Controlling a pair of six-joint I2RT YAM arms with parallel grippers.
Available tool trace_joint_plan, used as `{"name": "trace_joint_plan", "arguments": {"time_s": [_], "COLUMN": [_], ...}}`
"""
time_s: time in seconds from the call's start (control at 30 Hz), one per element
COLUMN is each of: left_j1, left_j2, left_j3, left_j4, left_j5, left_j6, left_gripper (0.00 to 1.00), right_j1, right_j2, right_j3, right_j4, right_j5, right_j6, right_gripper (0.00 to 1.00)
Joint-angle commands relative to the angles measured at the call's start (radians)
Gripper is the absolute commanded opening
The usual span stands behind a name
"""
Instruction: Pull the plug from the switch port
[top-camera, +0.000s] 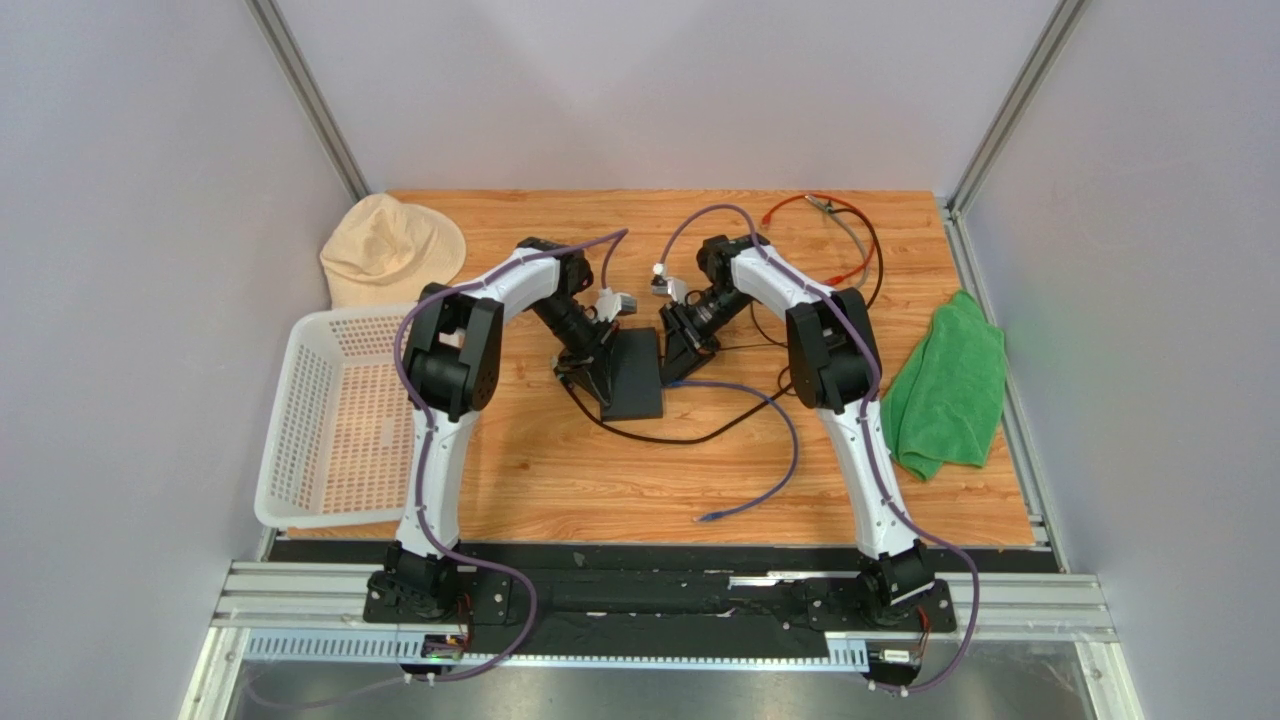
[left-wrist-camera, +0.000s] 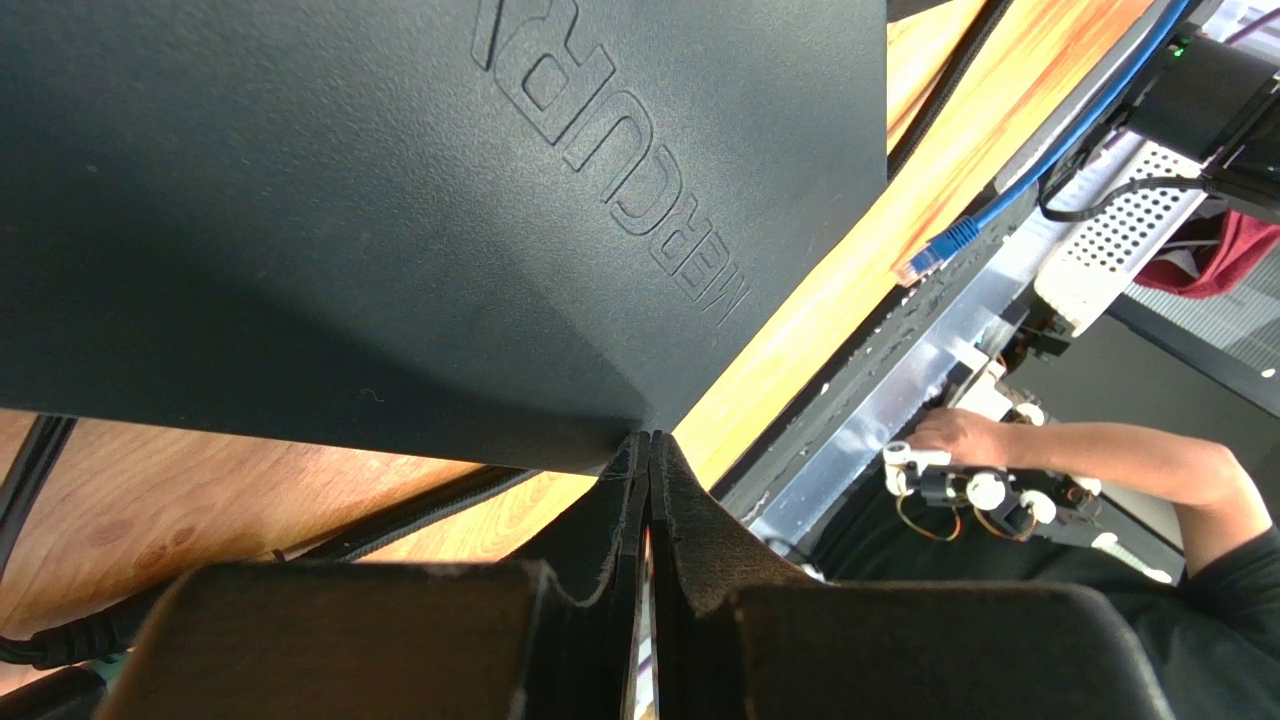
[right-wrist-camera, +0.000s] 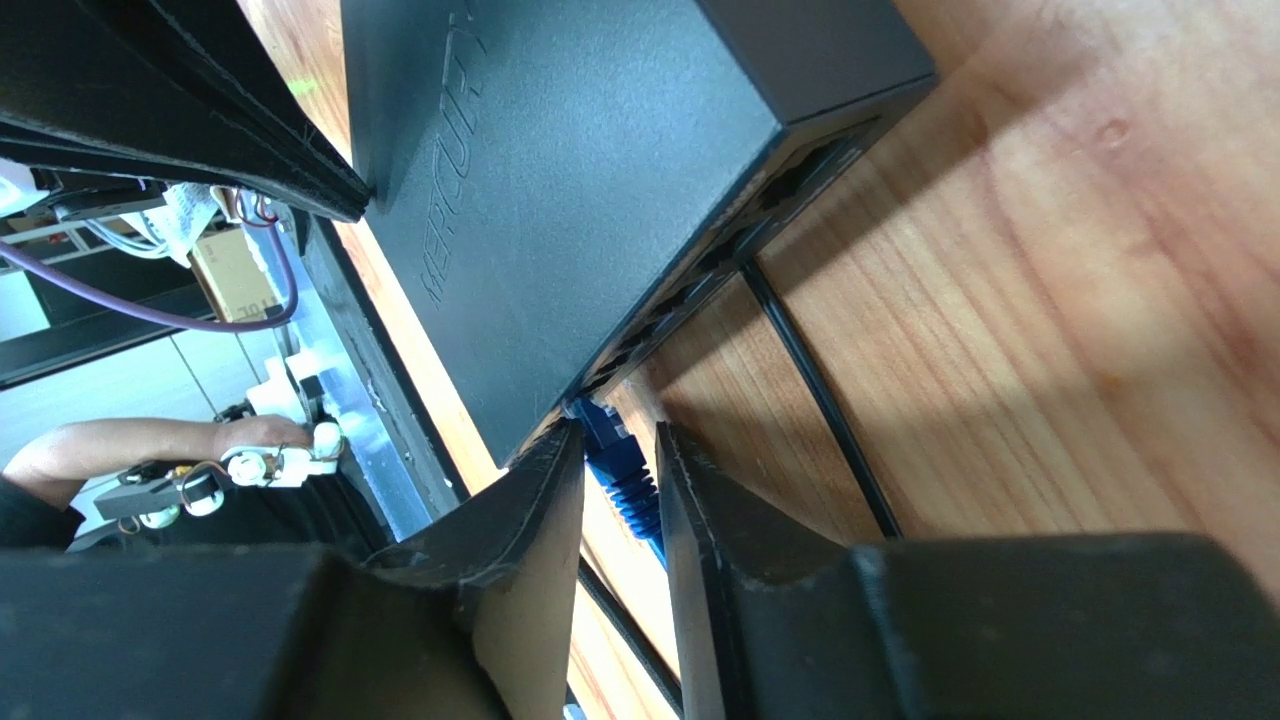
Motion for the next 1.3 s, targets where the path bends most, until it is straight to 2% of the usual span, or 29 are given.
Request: {"name": "trace_joint_plan", "arguments": {"time_s": [0.0, 0.23, 0.53, 0.87, 0.97, 1.03, 1.1, 1.27], "left_j1": [-0.011, -0.012, -0.012, -0.015, -0.018, -0.021, -0.024, -0.027], "left_j2": [0.044, 0.044, 0.047, 0.044, 0.044, 0.044, 0.044, 0.044], "left_j3": [-0.024, -0.022, -0.018, -0.022, -0.021, -0.021, -0.021, -0.018], "left_j4": [0.081, 0.080, 0.078, 0.080, 0.078, 0.077, 0.078, 0.075], "left_j5": [-0.150, -0.153, -0.153, -0.159, -0.165, -0.167, -0.173, -0.177], "left_j6": [0.050, 0.047, 0.042, 0.048, 0.050, 0.053, 0.054, 0.054], "left_gripper": [0.08, 0.08, 0.07, 0.07, 0.07, 0.07, 0.06, 0.06], "right_j1": [0.043, 0.095, 0.088, 0.074, 0.079, 0.074, 0.062, -0.007], "right_j2": [0.039, 0.018, 0.030, 0.039, 0.032, 0.030, 0.030, 0.003], "right_j3": [-0.024, -0.032, -0.007, 0.011, -0.002, -0.002, -0.001, 0.045], "right_j4": [0.084, 0.104, -0.002, -0.009, 0.000, -0.017, -0.063, -0.233], "right_j5": [0.201, 0.410, 0.530, 0.504, 0.534, 0.550, 0.530, 0.199], "right_j6": [-0.011, 0.000, -0.093, -0.093, -0.092, -0.093, -0.124, -0.291], "right_gripper": [0.29, 0.16, 0.11, 0.09, 0.01, 0.00, 0.00, 0.00]}}
